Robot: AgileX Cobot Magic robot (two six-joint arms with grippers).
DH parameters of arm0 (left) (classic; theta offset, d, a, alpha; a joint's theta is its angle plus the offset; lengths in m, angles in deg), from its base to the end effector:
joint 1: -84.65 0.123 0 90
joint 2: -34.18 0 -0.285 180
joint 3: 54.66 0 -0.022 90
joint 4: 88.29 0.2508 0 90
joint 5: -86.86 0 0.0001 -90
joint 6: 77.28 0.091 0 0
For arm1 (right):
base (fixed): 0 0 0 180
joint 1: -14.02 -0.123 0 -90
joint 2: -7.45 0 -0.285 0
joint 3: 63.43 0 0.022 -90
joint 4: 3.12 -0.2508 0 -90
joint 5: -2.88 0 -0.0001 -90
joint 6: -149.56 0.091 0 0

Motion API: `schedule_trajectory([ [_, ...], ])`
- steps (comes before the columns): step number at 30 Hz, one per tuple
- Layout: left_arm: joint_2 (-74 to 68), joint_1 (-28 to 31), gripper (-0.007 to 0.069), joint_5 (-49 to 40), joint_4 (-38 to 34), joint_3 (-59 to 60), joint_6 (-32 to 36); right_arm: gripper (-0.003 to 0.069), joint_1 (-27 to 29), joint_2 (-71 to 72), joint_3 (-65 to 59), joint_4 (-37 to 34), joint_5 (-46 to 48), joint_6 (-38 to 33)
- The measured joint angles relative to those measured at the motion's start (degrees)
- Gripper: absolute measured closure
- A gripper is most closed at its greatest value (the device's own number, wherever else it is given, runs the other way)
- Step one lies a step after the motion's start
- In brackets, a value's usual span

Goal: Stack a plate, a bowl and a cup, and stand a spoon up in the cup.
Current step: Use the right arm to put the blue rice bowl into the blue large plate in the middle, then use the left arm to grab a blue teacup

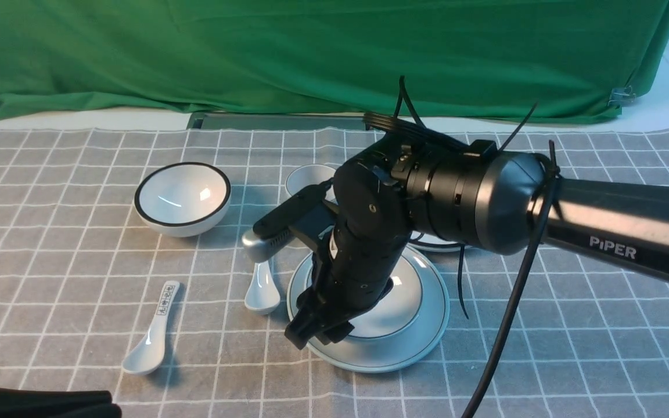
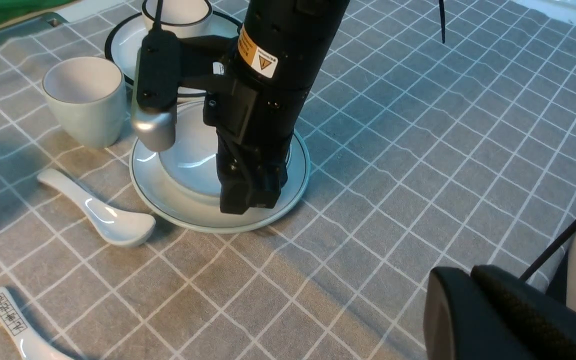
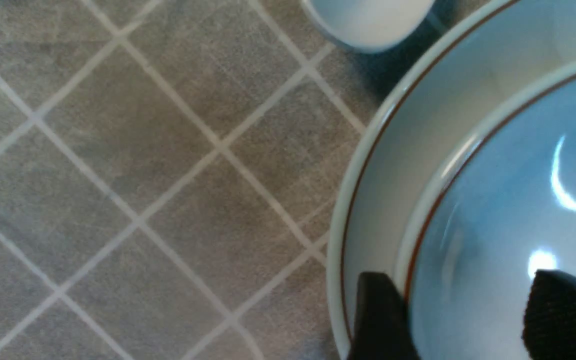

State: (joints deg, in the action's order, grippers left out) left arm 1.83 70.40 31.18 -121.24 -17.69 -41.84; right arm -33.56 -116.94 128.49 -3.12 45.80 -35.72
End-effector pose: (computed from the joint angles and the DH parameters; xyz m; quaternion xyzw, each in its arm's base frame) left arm 0.0445 -0.0535 0.3437 0.3268 0.7860 -0.1954 0.4870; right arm 0.2961 0.3240 0.1999 -0.4349 0.8749 0.0769 0.1988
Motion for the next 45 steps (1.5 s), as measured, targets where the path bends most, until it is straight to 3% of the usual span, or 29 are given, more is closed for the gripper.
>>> schedule_trajectory([
  [9, -11.3, 0.0, 0.0608, 2.4, -1.7, -0.4, -1.5, 0.023, 0.0, 6.5, -0.2, 5.5, 7.0, -0.2],
  [13, -21.8, 0.0, 0.0608, 2.7, -1.1, -3.1, -1.4, 0.0332, 0.0, 15.4, -1.4, 6.4, 11.1, -1.0],
  [14, -27.3, -0.2, 0.0608, 3.7, -0.4, -5.4, -0.9, 0.0396, 0.0, 20.2, -3.0, 6.5, 11.8, -1.1],
  [15, -27.9, -0.4, 0.0608, 4.0, -0.3, -5.7, -0.9, 0.0403, 0.0, 20.7, -3.5, 6.6, 11.9, -1.1],
  [17, -35.2, -1.7, 0.0608, 6.3, 1.5, -9.4, -0.5, 0.044, 0.0, 26.3, -6.9, 6.6, 12.8, -0.4],
  [21, -46.3, -6.2, 0.0608, 9.5, 6.1, -17.8, 0.0, 0.0443, 0.0, 36.1, -15.7, 6.6, 13.8, 1.7],
  [28, -67.3, -12.3, 0.0599, 6.0, 18.9, -36.9, -2.2, 0.0443, 0.0, 49.5, -29.2, 6.6, 12.7, 6.6],
  [35, -83.9, -12.6, 0.0431, -2.0, 29.0, -56.4, -2.5, 0.0442, 0.0, 59.2, -36.7, 6.5, 12.6, 8.8],
  [38, -89.0, -12.6, 0.0284, -3.6, 31.0, -62.8, -1.3, 0.0442, 0.0, 63.2, -38.9, 6.5, 12.7, 9.4],
  [41, -92.5, -12.6, 0.0191, -3.4, 31.2, -65.7, 0.7, 0.0442, 0.0, 65.5, -39.9, 6.4, 12.6, 10.5],
  [45, -96.1, -12.6, 0.0163, -1.1, 31.5, -66.7, 1.6, 0.0442, 0.0, 67.0, -40.5, 6.4, 12.5, 10.8],
])
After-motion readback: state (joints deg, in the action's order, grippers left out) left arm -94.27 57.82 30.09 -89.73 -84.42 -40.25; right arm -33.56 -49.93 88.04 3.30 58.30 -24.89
